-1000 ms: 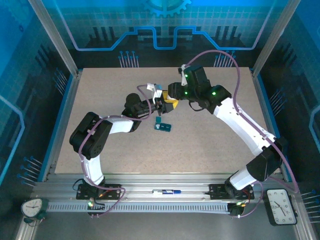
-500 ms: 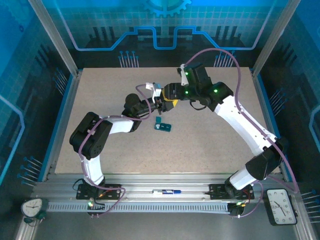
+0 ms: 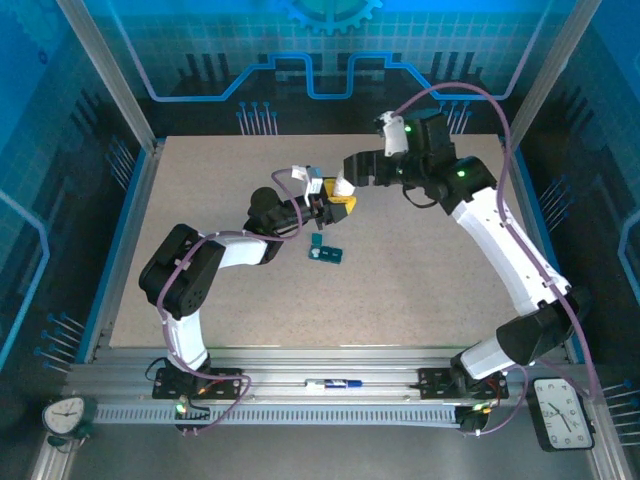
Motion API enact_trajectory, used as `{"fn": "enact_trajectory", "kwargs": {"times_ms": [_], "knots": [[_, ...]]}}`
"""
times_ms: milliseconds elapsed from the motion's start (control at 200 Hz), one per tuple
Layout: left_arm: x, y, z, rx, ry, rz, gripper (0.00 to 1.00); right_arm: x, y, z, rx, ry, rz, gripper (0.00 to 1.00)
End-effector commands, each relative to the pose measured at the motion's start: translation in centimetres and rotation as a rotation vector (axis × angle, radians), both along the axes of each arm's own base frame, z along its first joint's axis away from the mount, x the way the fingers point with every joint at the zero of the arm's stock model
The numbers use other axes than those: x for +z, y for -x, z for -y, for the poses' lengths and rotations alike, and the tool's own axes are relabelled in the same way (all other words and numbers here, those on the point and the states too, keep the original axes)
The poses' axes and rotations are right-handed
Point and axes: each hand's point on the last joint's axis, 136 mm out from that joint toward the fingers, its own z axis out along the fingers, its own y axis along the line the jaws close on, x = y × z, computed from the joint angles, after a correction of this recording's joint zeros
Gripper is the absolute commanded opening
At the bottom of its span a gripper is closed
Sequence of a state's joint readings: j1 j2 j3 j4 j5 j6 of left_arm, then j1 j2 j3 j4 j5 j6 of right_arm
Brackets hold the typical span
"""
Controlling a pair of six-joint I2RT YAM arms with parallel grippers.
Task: Sort the pills into containers
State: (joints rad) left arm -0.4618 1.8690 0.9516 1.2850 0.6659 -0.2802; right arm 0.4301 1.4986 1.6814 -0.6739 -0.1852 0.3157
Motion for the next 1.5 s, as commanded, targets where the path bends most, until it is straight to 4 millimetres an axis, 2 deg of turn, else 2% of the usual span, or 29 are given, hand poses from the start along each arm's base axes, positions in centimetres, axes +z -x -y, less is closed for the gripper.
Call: {"fn": "enact_trajectory", "kwargs": {"times_ms": [0, 250, 650, 860, 1151, 1231, 1341, 1496], "knots": [[2.0, 1.2, 0.0, -0.043, 0.019, 0.065, 0.0, 1.3, 1.1, -1.0, 0.187, -0.004, 0.078, 0.84], [2.4, 1.3, 0.2, -0.065, 0.021, 0.063, 0.0, -0.5, 1.2, -2.0, 0.326, 0.018, -0.009, 0.83], [2.7, 1.4, 0.2, -0.07, 0.023, 0.065, 0.0, -2.7, 0.9, -2.5, 0.338, 0.054, -0.072, 0.79], [2.7, 1.4, 0.2, -0.069, 0.022, 0.065, 0.0, -3.3, 0.8, -2.7, 0.336, 0.065, -0.086, 0.7], [2.7, 1.4, 0.2, -0.069, 0.025, 0.07, 0.0, -3.9, 0.4, -2.5, 0.307, 0.071, -0.105, 0.49], [2.8, 1.4, 0.2, -0.066, 0.026, 0.072, 0.0, -4.1, 0.5, -2.6, 0.295, 0.071, -0.112, 0.46], [2.9, 1.2, 0.2, -0.058, 0.031, 0.078, 0.0, -4.9, 0.7, -2.7, 0.247, 0.09, -0.129, 0.41], [3.1, 0.6, -0.1, -0.011, 0.036, 0.093, 0.0, -6.9, 1.2, -3.0, 0.117, 0.098, -0.177, 0.4]]}}
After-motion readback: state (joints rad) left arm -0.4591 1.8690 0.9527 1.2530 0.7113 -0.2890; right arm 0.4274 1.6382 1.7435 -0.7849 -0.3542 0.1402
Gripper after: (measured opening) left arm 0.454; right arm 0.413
